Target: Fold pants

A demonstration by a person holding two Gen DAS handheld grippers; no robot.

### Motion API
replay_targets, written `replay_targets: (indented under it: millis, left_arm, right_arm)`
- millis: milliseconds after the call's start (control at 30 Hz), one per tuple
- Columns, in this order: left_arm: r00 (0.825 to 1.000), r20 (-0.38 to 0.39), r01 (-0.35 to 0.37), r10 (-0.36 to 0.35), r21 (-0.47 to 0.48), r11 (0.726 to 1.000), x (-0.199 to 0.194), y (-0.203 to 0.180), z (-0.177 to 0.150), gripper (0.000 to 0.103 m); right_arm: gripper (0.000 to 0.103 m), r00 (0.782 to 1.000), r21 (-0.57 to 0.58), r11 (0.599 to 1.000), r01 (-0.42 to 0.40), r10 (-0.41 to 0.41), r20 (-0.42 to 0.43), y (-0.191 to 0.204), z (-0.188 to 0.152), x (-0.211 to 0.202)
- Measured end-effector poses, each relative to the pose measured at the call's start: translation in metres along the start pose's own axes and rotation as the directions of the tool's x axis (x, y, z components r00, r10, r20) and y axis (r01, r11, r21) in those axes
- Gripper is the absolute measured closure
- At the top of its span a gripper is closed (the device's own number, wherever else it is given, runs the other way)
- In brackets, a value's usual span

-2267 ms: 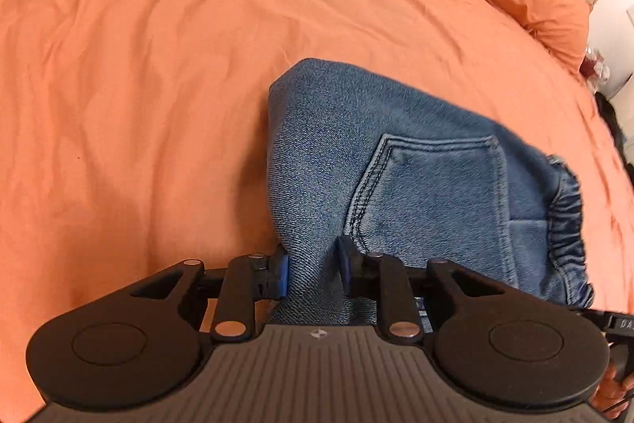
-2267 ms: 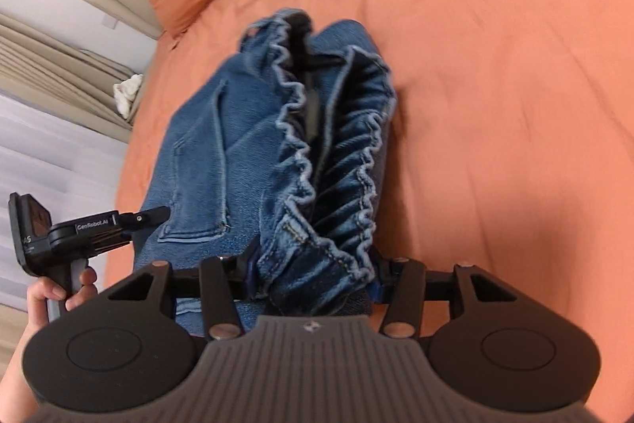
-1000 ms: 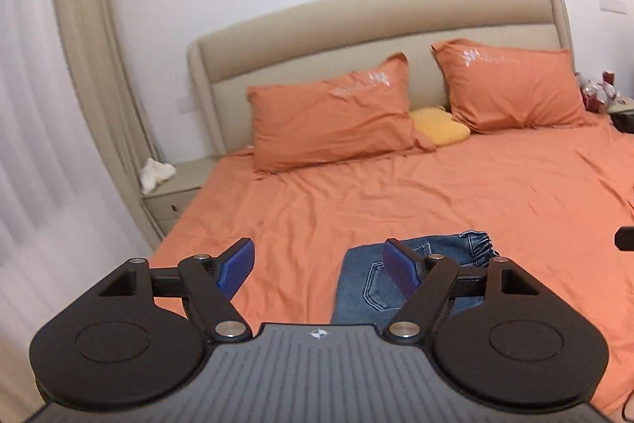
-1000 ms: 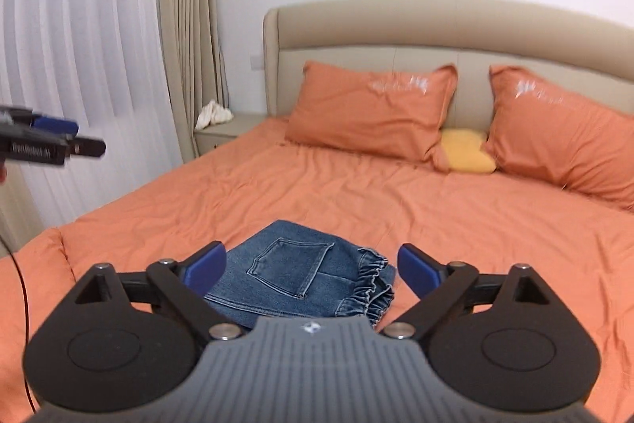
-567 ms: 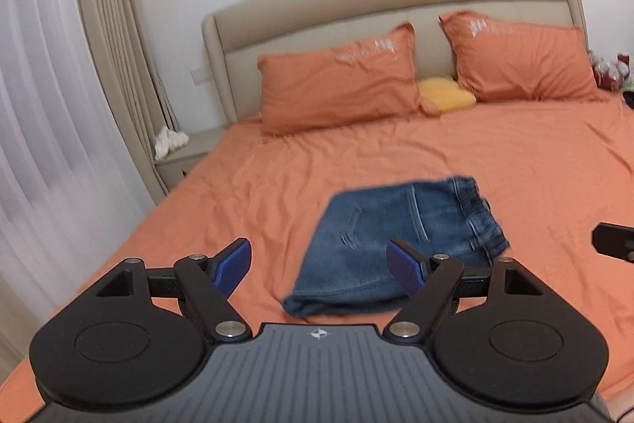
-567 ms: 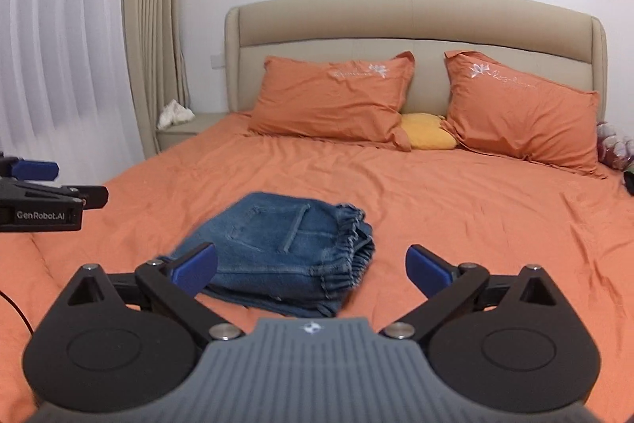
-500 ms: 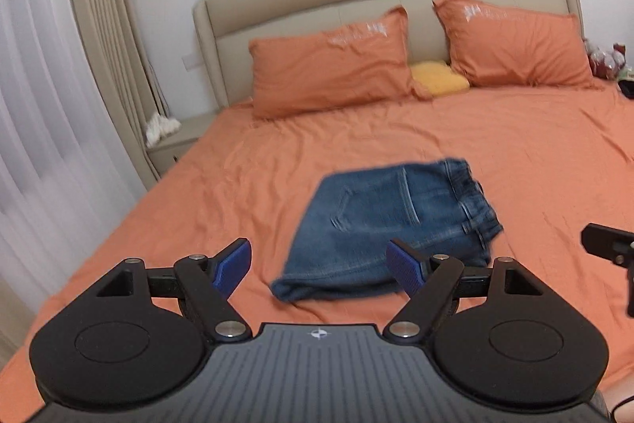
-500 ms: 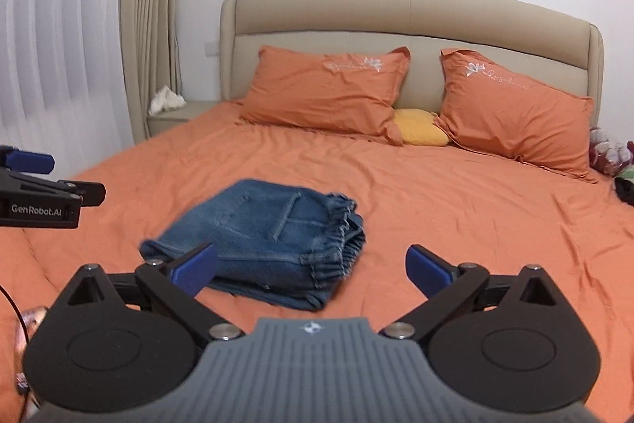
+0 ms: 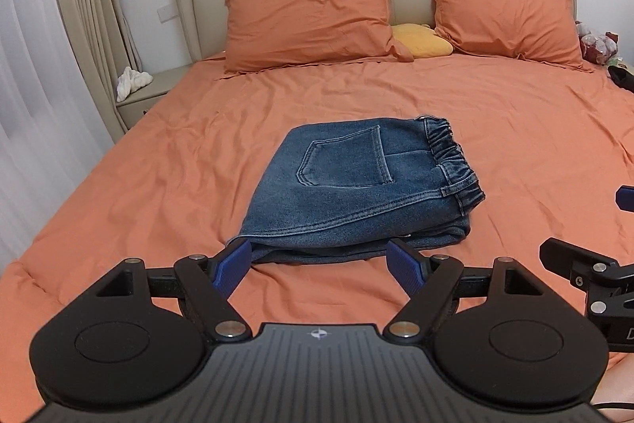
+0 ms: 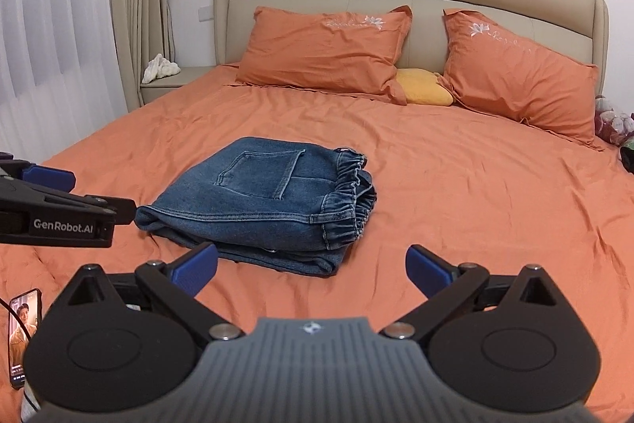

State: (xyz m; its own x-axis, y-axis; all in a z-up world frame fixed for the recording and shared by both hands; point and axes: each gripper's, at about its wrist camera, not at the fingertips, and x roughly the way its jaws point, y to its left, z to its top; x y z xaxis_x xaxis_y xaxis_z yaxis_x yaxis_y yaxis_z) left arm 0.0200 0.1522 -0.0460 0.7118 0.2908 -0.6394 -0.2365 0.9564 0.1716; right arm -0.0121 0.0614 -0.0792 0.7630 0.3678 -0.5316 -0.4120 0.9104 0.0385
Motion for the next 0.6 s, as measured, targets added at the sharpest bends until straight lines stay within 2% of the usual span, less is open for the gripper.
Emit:
replay_targets:
  millis: [600]
  left_arm:
    - [1.0, -0.005, -0.007, 0.007, -0.002, 1.0, -0.001, -0.004, -0.003, 0.012]
  right_arm:
    - [0.006, 1.0, 0.014, 1.0, -0.002, 0.002, 0.017, -0.007, -0.001, -0.012]
